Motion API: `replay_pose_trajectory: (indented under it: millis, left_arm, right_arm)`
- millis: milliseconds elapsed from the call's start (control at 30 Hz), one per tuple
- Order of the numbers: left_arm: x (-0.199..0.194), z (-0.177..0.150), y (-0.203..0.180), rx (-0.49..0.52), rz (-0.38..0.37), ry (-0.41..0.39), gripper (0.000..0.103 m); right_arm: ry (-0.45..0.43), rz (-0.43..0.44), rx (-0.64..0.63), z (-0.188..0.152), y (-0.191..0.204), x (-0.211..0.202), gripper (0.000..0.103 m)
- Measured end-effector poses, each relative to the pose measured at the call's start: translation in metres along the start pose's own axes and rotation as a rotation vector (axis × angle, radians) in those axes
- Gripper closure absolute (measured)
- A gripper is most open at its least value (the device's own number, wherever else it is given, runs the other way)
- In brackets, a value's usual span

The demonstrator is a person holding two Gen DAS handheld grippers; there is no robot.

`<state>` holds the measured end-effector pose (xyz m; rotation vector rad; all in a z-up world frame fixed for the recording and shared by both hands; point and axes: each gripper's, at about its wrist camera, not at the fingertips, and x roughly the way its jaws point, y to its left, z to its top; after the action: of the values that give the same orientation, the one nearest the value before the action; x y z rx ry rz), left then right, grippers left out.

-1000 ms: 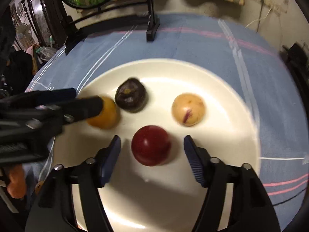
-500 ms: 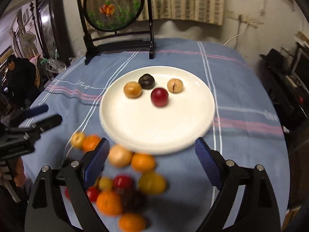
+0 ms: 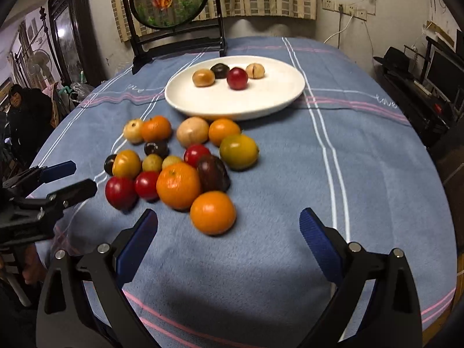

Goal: Organize fruits
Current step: 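Grasp the orange with the right gripper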

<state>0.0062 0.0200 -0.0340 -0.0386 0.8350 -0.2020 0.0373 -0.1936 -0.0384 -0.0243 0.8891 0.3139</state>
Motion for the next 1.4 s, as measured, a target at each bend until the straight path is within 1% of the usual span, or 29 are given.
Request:
replay_pose_trajectory:
  millis: [67, 167, 200, 233, 267, 300, 333, 367, 400, 567, 667, 800, 867, 900, 933, 967, 1067, 1200, 1400]
  left_arm:
    - [-0.001, -0.003, -0.002, 0.005, -0.003, 0.005, 0.016]
    - [0.000, -0.006, -0.002, 0.002, -0.005, 0.014, 0.016]
    - [0.001, -0.006, -0.001, -0.002, -0.007, 0.018, 0.016]
    - [0.001, -0.006, 0.000, -0.005, -0.010, 0.021, 0.016]
    - [0.002, -0.006, 0.001, -0.006, -0.012, 0.024, 0.016]
    - [0.002, -0.005, 0.001, -0.006, -0.013, 0.025, 0.016]
    - [0.003, -0.005, 0.001, -0.006, -0.014, 0.026, 0.016]
    - [0.004, -0.004, 0.001, -0.006, -0.015, 0.029, 0.016]
    - [0.004, -0.004, 0.000, -0.005, -0.018, 0.032, 0.016]
    - [0.012, -0.004, -0.002, -0.007, -0.031, 0.053, 0.016]
    - [0.018, -0.005, -0.005, -0.017, -0.045, 0.068, 0.016]
    - [0.026, -0.004, -0.015, 0.001, -0.056, 0.067, 0.018]
    - [0.031, -0.005, -0.020, 0.014, -0.061, 0.071, 0.029]
    - [0.035, -0.006, -0.022, 0.017, -0.060, 0.079, 0.032]
    - [0.039, -0.006, -0.022, 0.015, -0.060, 0.087, 0.041]
    - [0.044, -0.006, -0.023, 0.010, -0.056, 0.095, 0.052]
    - [0.048, -0.006, -0.018, -0.013, -0.036, 0.084, 0.063]
    - [0.044, -0.005, -0.011, -0.046, -0.057, 0.073, 0.063]
    - [0.023, -0.002, -0.010, -0.041, -0.073, 0.023, 0.063]
  right_arm:
    - [0.009, -0.002, -0.002, -0.003, 0.001, 0.004, 0.004]
    - [0.017, 0.025, -0.015, -0.004, 0.005, 0.012, 0.004]
    - [0.020, 0.036, -0.019, -0.004, 0.007, 0.014, 0.008]
    - [0.017, 0.054, -0.021, -0.003, 0.008, 0.016, 0.014]
    - [0.015, 0.070, -0.020, -0.002, 0.008, 0.018, 0.034]
    - [0.022, 0.087, -0.016, -0.001, 0.008, 0.024, 0.044]
    - [0.037, 0.077, -0.010, 0.000, 0.006, 0.031, 0.054]
    - [0.053, 0.084, -0.002, 0.000, 0.004, 0.038, 0.059]
    - [0.049, 0.091, 0.006, -0.001, 0.002, 0.039, 0.061]
    - [0.034, 0.109, 0.036, -0.005, -0.006, 0.026, 0.061]
    - [0.027, 0.096, 0.056, -0.013, -0.016, 0.013, 0.061]
    - [0.025, 0.103, 0.098, -0.018, -0.030, 0.008, 0.061]
    - [0.021, 0.116, 0.114, -0.021, -0.034, 0.007, 0.061]
    - [0.020, 0.122, 0.117, -0.021, -0.035, 0.007, 0.061]
    - [0.018, 0.129, 0.119, -0.022, -0.035, 0.007, 0.061]
    - [0.018, 0.134, 0.118, -0.022, -0.036, 0.007, 0.061]
    - [0.019, 0.141, 0.117, -0.023, -0.036, 0.007, 0.061]
    - [0.022, 0.144, 0.122, -0.023, -0.036, 0.007, 0.061]
    - [0.018, 0.145, 0.099, -0.019, -0.026, 0.005, 0.061]
